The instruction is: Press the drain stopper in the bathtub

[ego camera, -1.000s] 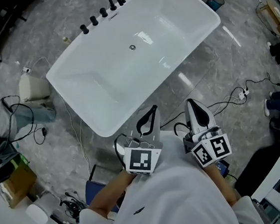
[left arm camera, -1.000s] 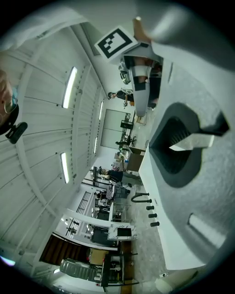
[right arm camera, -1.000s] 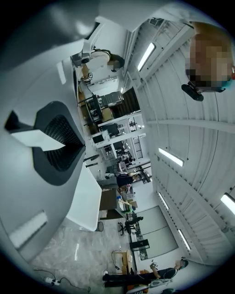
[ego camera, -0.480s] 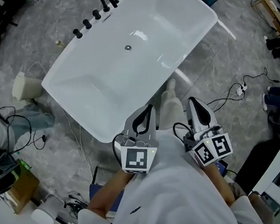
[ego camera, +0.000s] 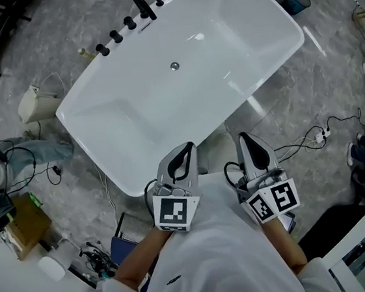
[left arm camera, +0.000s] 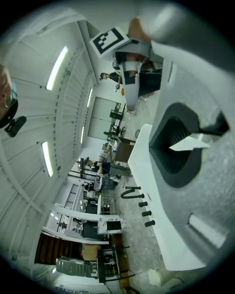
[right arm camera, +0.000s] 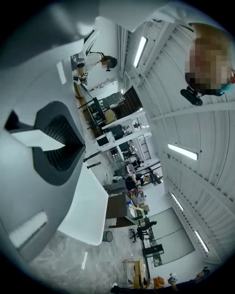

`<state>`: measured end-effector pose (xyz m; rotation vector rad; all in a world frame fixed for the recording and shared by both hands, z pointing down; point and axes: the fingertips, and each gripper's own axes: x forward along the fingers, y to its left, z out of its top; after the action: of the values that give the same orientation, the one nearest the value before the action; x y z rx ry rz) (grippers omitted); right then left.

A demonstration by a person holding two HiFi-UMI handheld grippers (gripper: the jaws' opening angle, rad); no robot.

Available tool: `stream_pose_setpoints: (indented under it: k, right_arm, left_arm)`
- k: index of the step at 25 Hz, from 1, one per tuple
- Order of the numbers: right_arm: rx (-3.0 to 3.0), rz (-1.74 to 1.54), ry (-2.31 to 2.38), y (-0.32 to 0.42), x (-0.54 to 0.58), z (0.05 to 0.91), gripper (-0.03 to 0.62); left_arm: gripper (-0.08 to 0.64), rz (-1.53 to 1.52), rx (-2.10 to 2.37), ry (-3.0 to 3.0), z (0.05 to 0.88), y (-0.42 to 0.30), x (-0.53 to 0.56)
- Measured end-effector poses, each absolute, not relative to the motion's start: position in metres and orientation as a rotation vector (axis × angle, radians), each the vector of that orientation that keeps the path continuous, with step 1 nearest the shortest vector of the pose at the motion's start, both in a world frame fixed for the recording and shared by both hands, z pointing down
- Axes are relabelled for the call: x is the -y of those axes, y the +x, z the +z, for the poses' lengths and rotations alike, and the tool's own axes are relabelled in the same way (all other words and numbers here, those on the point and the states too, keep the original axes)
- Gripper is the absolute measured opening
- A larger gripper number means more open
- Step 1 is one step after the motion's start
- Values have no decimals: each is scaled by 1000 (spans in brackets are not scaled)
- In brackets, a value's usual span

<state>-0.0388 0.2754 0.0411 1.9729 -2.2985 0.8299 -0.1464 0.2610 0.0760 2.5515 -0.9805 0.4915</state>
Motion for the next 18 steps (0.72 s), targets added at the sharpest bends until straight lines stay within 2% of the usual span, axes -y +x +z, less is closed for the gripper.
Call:
stream_pose_setpoints:
  k: [8, 18]
  right_arm:
    - [2368, 873, 1775, 65, -197, 65, 5]
    - [2452, 900, 1523, 108, -127, 107, 5]
  left_arm:
    - [-2, 672, 1093, 2441, 109, -57, -169]
    - [-2, 698, 1172, 2229, 170, -3, -104]
